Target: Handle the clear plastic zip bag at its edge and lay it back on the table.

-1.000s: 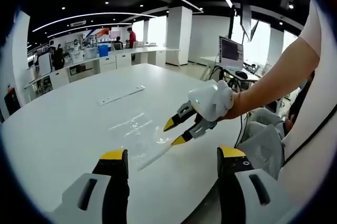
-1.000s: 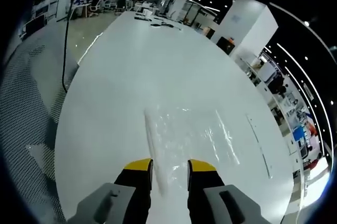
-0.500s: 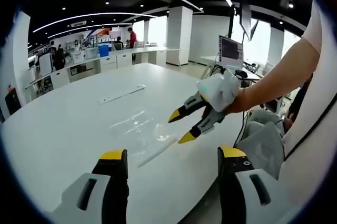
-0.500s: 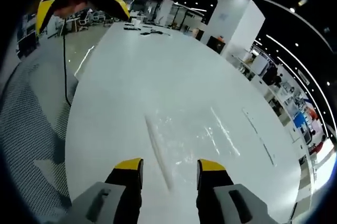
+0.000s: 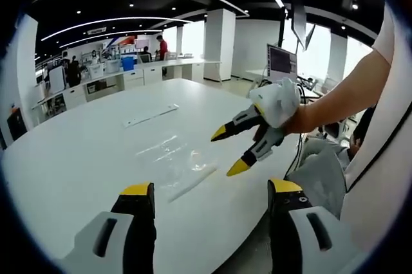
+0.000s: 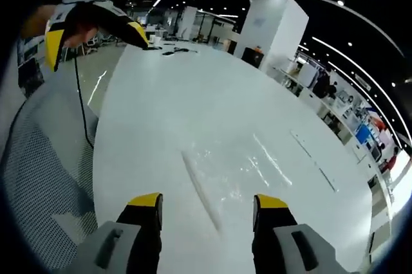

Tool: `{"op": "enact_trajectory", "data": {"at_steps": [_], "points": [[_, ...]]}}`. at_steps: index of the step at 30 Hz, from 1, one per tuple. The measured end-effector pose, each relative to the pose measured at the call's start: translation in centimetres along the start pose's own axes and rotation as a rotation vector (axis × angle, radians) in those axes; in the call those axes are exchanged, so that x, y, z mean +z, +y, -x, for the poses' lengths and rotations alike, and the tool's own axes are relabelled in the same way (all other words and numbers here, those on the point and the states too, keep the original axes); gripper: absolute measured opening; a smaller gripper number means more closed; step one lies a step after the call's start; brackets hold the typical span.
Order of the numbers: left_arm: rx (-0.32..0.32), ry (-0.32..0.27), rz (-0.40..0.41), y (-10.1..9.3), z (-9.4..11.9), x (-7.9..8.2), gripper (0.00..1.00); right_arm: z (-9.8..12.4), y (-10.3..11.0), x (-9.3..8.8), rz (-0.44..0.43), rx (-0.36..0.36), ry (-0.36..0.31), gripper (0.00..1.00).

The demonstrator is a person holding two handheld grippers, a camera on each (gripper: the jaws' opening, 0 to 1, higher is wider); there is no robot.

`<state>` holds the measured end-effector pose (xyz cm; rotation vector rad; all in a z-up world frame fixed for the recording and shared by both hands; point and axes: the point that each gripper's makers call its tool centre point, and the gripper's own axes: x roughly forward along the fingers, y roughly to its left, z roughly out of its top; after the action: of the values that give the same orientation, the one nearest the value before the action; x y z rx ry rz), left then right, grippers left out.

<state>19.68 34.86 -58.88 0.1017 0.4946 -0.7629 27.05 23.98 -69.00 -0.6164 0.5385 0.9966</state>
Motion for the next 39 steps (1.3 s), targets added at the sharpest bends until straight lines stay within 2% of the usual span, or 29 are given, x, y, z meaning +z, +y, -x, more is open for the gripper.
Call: {"op": "enact_trajectory", "data": {"at_steps": [6, 15, 22, 39], "points": [[0.004, 0.006, -0.005, -0.2, 0.2, -0.5, 0.71, 0.9, 0.1, 0.5, -0.081, -0.007, -0.037, 0.63], [0.016, -0.005, 0.006, -0.2, 0.7, -0.9, 0.72, 2.2, 0.5, 0.9, -0.144, -0.022, -0.048, 0.68], [0.031, 0.004, 0.016, 0.4, 1.0, -2.0, 0.73, 3.3, 0.8, 1.4, -0.206, -0.038, -0.072, 0.71], [0.086, 0.022, 0.035, 2.1, 1.1, -4.8, 0.75, 5.6, 1.0, 1.1, -0.306, -0.089, -0.12, 0.78]]}}
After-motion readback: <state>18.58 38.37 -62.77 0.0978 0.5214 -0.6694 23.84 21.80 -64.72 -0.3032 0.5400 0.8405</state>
